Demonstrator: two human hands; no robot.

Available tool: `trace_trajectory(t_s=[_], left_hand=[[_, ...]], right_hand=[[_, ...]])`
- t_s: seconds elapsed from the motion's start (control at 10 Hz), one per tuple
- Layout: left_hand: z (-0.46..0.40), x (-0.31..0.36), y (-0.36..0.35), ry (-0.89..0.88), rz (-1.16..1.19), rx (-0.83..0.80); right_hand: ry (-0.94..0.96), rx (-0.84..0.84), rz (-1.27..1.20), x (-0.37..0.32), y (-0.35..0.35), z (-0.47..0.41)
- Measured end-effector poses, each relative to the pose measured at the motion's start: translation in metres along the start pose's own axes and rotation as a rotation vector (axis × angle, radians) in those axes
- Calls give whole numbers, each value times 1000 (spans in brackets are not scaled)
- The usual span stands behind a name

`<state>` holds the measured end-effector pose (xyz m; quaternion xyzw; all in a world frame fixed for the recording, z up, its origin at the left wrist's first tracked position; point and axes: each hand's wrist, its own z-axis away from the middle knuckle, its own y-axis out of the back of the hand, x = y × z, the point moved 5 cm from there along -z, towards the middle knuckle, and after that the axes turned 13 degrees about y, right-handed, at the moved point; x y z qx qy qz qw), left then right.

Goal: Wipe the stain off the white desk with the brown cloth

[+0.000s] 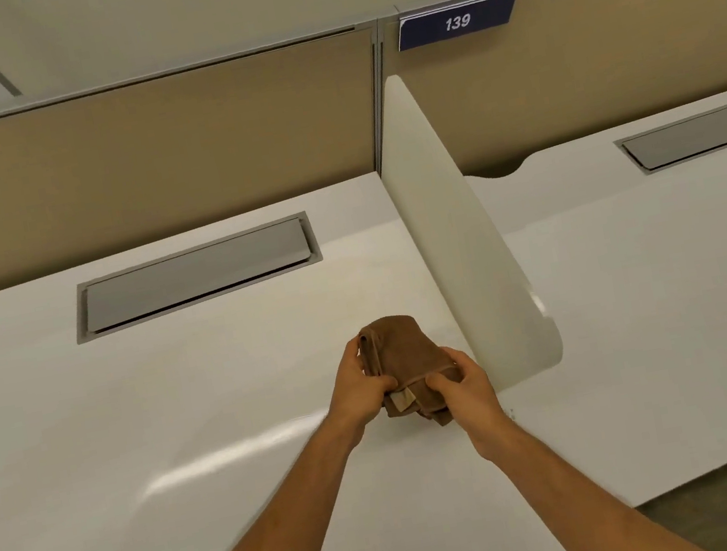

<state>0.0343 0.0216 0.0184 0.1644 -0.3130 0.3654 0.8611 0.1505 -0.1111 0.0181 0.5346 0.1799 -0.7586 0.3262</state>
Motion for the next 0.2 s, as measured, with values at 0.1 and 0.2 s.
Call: trace_trajectory(t_s=[0.1, 0.2], left_hand=[[-41, 38, -11, -71, -16, 66], [-63, 55, -13, -126, -43, 103]], right_hand=[[62, 37, 12, -10, 3, -55], [106, 56, 16, -12, 2, -80]])
